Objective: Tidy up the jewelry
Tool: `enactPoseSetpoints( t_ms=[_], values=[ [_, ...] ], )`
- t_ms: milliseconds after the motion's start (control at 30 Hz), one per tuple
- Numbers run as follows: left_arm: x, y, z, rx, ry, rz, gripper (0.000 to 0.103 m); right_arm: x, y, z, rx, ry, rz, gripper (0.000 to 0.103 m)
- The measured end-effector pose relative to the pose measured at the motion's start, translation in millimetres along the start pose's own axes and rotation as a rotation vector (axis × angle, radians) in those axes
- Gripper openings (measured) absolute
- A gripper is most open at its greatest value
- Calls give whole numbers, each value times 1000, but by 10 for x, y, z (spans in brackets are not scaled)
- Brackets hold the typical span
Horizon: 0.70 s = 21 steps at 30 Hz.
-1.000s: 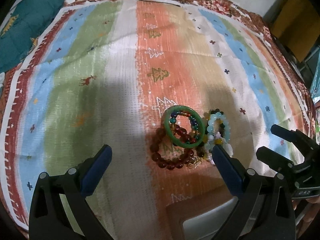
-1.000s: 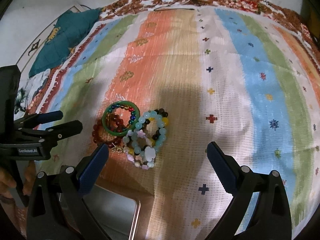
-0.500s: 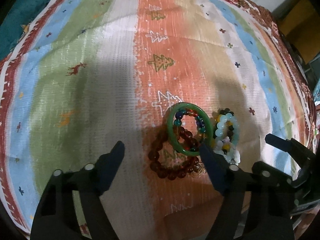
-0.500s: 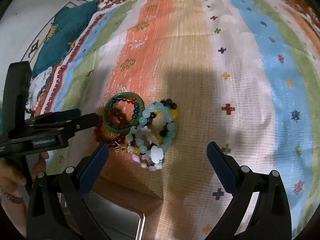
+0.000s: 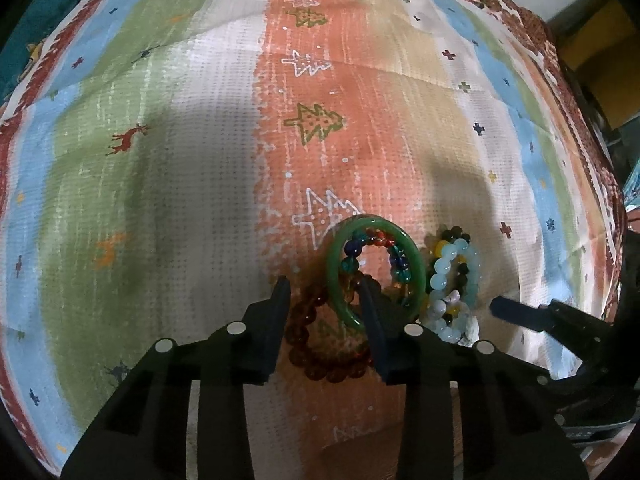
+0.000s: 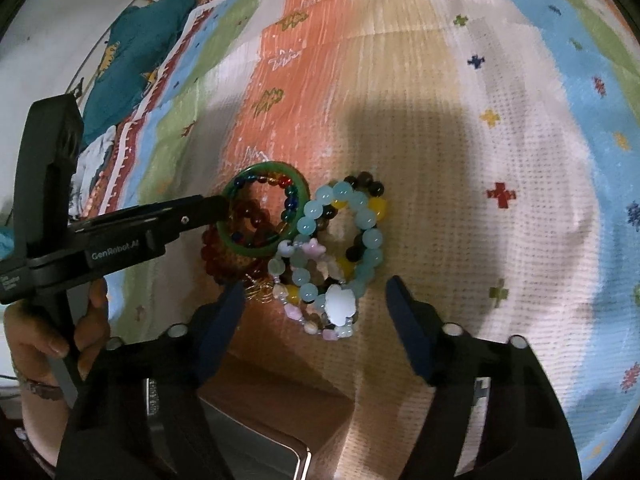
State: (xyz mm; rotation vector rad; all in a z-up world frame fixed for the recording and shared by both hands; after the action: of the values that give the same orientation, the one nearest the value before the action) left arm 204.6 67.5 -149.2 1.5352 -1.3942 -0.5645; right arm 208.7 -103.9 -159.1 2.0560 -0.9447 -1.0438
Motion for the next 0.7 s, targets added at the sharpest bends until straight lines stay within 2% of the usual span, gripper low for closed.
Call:
enactPoseSetpoints(
  t_ms=[100, 267, 433, 500, 533, 567, 700],
  values=[
    [14, -33, -6, -10, -4, 4, 24, 14, -21, 32, -16, -1, 7, 59],
    [63, -58, -9, -14, -17, 7, 18, 26, -59, 71, -38, -32, -14, 48],
    [72, -70, 2, -15, -13, 10, 17, 45, -80, 84, -46, -43, -14, 43],
    [75, -68, 4, -15, -13, 12, 15, 62, -95, 91, -52, -45, -12, 37],
    [78, -72, 4, -15, -12, 14, 15, 73, -104, 101, -56, -46, -8, 30],
    [78, -71, 4, -14, -13, 13, 15, 82, -113, 104, -59, -49, -6, 27],
    [85, -64, 4, -13, -18, 17, 11, 107, -129, 103, -61, -53, 0, 19]
  ],
)
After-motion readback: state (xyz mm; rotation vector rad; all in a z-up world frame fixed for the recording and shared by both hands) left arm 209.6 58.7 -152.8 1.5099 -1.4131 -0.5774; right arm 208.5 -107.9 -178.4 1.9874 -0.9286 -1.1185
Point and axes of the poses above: each gripper's, at about its wrist camera, not at the fingertips, and y roughly against the way its jaws point, x to its right, z to its underside, the point moved 5 cm from there along -y, roughly the way its jaws point, and after that the axes turned 15 degrees about x, right-handed, at the moved point
